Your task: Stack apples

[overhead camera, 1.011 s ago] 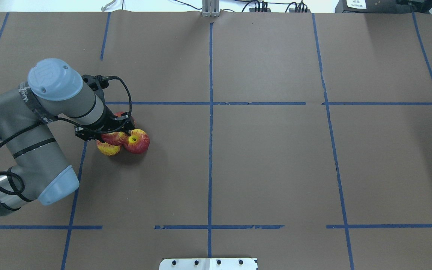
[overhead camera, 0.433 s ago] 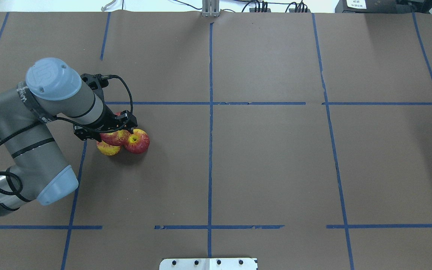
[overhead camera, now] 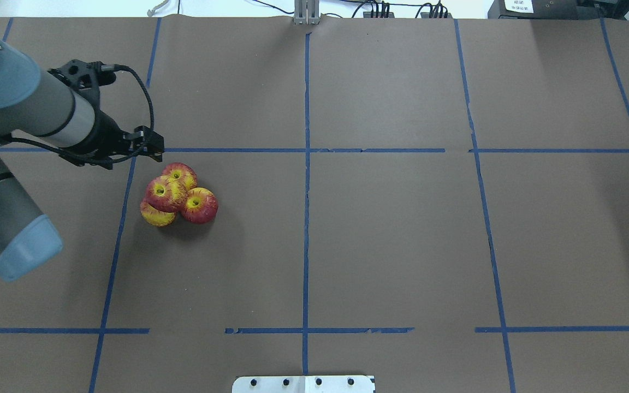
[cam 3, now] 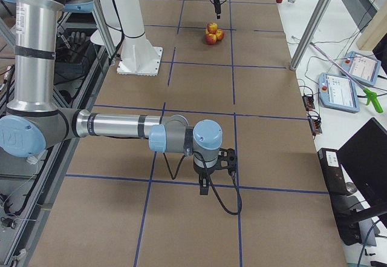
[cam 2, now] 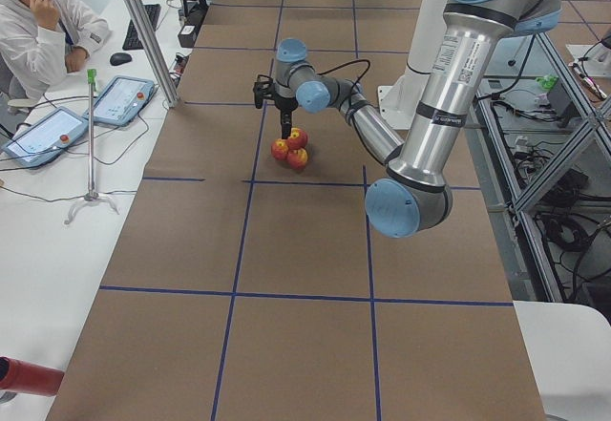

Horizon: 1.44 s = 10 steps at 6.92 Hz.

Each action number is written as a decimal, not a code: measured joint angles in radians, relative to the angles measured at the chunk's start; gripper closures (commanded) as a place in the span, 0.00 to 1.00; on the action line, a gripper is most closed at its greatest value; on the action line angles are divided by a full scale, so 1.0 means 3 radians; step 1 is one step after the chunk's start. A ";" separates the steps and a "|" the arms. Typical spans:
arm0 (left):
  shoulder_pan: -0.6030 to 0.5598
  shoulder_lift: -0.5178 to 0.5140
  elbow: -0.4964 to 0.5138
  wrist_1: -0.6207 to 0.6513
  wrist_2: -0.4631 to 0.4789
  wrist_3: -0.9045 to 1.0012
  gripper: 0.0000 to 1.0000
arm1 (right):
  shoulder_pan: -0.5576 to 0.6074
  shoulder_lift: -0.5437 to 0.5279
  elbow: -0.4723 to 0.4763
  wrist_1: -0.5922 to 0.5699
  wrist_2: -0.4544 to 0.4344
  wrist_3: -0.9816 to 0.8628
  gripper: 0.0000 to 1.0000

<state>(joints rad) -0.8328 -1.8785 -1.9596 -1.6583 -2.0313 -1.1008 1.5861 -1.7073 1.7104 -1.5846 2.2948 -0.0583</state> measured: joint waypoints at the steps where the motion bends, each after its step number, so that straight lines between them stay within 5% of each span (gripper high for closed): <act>1: -0.0152 0.0176 -0.0057 -0.0015 -0.0046 0.0337 0.00 | 0.0000 0.0000 0.0000 0.0000 0.0000 0.0000 0.00; 6: -0.1607 0.1016 0.0165 -0.0022 -0.0828 0.2887 0.00 | 0.0000 0.0000 0.0000 0.0000 0.0000 0.0000 0.00; 10: -0.2110 0.1538 0.0327 -0.0033 -0.1052 0.3445 0.00 | 0.0000 0.0000 0.0000 0.0000 0.0000 0.0000 0.00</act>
<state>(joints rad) -1.4658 -1.4170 -1.8614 -1.6683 -2.3469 -0.0672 1.5861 -1.7073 1.7104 -1.5846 2.2948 -0.0583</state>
